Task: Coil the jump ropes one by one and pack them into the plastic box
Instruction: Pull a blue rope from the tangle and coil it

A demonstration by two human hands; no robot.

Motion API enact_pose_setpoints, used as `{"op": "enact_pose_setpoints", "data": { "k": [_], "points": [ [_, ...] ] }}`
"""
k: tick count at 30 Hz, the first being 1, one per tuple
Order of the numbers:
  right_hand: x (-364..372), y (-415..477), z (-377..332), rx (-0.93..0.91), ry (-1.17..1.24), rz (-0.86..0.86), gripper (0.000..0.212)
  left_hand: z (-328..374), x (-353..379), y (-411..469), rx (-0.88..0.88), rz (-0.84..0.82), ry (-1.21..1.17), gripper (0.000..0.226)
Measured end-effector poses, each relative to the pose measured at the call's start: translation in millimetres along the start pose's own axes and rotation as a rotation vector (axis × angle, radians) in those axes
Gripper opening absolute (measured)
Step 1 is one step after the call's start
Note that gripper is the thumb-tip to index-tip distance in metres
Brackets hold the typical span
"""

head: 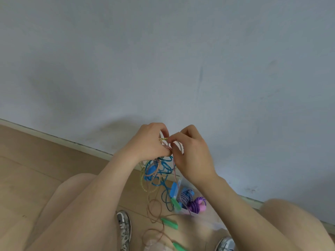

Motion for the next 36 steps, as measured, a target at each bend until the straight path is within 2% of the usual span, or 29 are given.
{"op": "enact_pose_setpoints", "data": {
  "k": [3, 5, 8, 12, 15, 17, 20, 23, 27, 31, 34, 36],
  "points": [
    [4, -2, 1, 0.006, 0.088, -0.142, 0.034, -1, 0, 1, -0.005, 0.009, 0.004, 0.030],
    [5, -2, 5, 0.038, 0.160, -0.174, 0.028, -2, 2, 1, 0.002, -0.005, 0.020, 0.031],
    [6, -1, 13, 0.068, 0.141, -0.128, 0.017, 2, 1, -1, 0.047, -0.076, -0.005, 0.032],
    [4, 2, 17, 0.227, 0.215, -0.068, 0.012, -7, -6, 3, 0.063, -0.248, -0.222, 0.026],
    [-1, 4, 20, 0.249, 0.234, -0.036, 0.011, -13, -9, 3, 0.083, -0.340, -0.221, 0.025],
    [-7, 7, 22, 0.215, 0.240, -0.010, 0.012, -14, -11, 3, 0.080, -0.314, -0.175, 0.011],
    [-12, 10, 25, 0.220, 0.320, -0.004, 0.015, -17, -10, 7, 0.008, -0.249, -0.174, 0.018],
    [-11, 10, 26, 0.269, 0.395, -0.038, 0.018, -15, -6, 5, -0.098, -0.288, -0.354, 0.015],
    [-11, 9, 25, 0.274, 0.380, -0.118, 0.024, -16, -8, 6, -0.116, -0.215, -0.325, 0.016],
    [-10, 7, 21, 0.256, 0.368, -0.162, 0.010, -12, -13, 3, -0.125, -0.166, -0.360, 0.005],
    [-7, 5, 25, 0.277, 0.401, -0.165, 0.012, -9, -15, 1, -0.057, -0.180, -0.412, 0.030],
    [-5, 3, 28, 0.321, 0.472, -0.151, 0.015, -9, -19, 0, 0.021, -0.089, -0.392, 0.038]
  ]
}}
Point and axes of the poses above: each hand's wrist, its own y-axis towards the middle knuckle, its own x-axis out of the palm, z = x × y, the point moved 5 cm from there along y, towards the middle knuckle, and after that the axes turned 12 degrees about -x, right-handed, at the moved point
